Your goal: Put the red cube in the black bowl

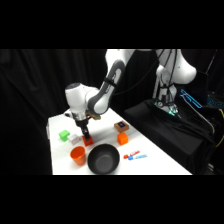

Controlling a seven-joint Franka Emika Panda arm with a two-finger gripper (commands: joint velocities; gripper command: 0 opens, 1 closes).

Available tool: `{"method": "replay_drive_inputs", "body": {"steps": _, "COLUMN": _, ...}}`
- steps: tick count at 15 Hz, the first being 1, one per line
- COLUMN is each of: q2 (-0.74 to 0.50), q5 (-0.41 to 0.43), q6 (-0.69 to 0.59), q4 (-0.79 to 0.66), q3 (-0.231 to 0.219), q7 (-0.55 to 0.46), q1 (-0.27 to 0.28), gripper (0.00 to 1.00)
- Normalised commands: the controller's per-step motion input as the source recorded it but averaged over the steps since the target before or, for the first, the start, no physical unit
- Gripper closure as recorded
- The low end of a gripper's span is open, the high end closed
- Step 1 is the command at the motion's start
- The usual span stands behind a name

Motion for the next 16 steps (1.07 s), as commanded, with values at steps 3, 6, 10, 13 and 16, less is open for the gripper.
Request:
{"method": "replay_drive_inputs", "body": {"steps": 3, "q2": 0.17, "q5": 0.078, "q6": 0.10, "q4": 0.18, "q3": 0.022, "q7": -0.01, "q1": -0.024, "gripper": 0.00}}
{"method": "replay_drive_inputs", "body": {"steps": 6, "q2": 0.15, "q5": 0.076, "q6": 0.08, "q4": 0.17, "q3": 0.024, "q7": 0.00, "q1": -0.012, "gripper": 0.00}}
{"method": "replay_drive_inputs", "body": {"steps": 10, "q2": 0.11, "q5": 0.073, "q6": 0.07, "q4": 0.17, "q3": 0.014, "q7": 0.01, "q1": -0.004, "gripper": 0.31}}
{"method": "replay_drive_inputs", "body": {"steps": 13, "q2": 0.07, "q5": 0.061, "q6": 0.06, "q4": 0.14, "q3": -0.006, "q7": 0.03, "q1": 0.012, "gripper": 0.51}}
{"method": "replay_drive_inputs", "body": {"steps": 16, "q2": -0.01, "q5": 0.031, "q6": 0.02, "q4": 0.07, "q3": -0.040, "q7": 0.05, "q1": 0.044, "gripper": 0.69}}
